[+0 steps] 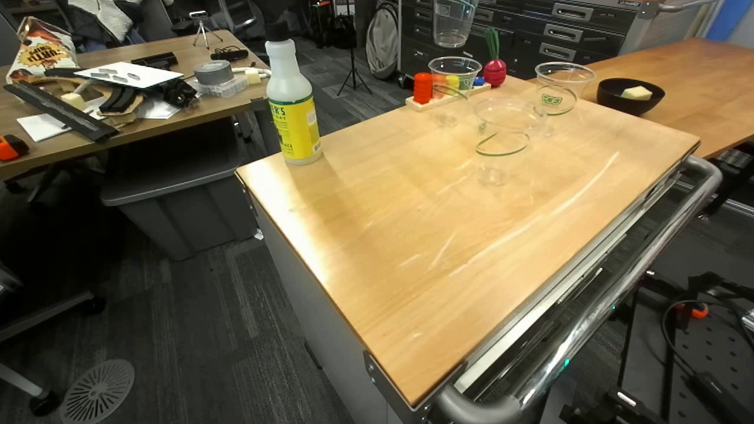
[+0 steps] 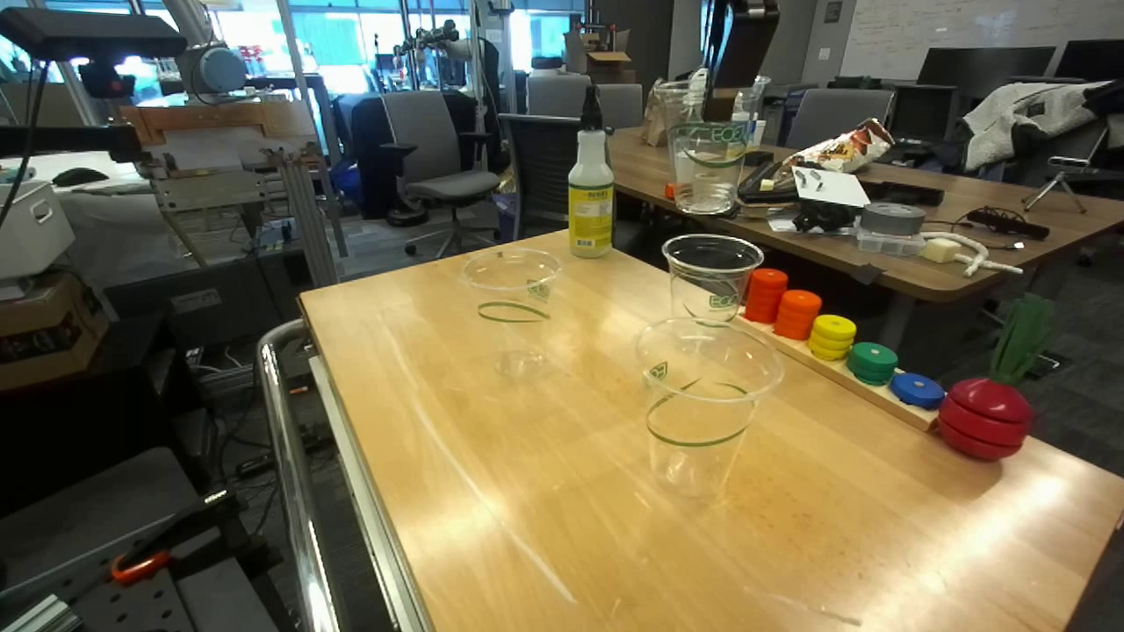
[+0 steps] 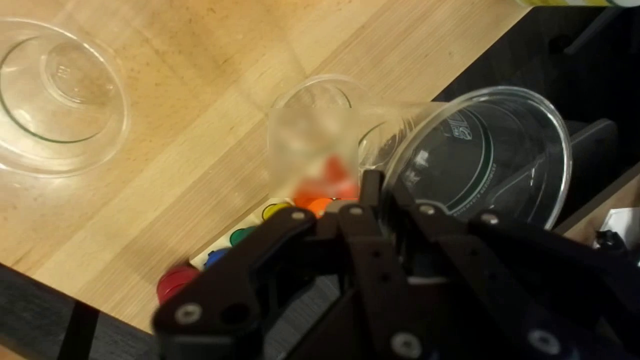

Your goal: Stack the clear cups together

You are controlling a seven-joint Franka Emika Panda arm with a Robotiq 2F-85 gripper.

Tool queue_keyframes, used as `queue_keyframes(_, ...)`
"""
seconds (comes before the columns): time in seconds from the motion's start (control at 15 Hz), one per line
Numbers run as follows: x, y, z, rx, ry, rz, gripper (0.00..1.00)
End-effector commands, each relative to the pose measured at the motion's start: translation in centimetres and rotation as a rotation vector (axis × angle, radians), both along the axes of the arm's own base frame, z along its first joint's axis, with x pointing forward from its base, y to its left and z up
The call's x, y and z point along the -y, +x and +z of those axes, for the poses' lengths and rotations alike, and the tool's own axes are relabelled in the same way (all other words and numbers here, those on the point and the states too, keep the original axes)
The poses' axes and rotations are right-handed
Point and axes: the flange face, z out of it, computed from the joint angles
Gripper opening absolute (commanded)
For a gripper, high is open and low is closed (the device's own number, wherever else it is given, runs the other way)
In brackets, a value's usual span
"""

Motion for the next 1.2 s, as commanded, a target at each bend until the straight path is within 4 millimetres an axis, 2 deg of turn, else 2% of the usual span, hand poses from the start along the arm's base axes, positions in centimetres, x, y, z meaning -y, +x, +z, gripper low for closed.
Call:
queue_keyframes(0.0, 0.3, -0.6, -0.9, -0.035, -0.043, -0.026, 0.05)
queue_keyframes(0.53, 0.4, -0.3, -4.7, -0.080, 0.035, -0.048, 0.05)
queue_keyframes(1.13, 0.8, 0.6, -6.3, -0.077, -0.045, -0.055, 0.06)
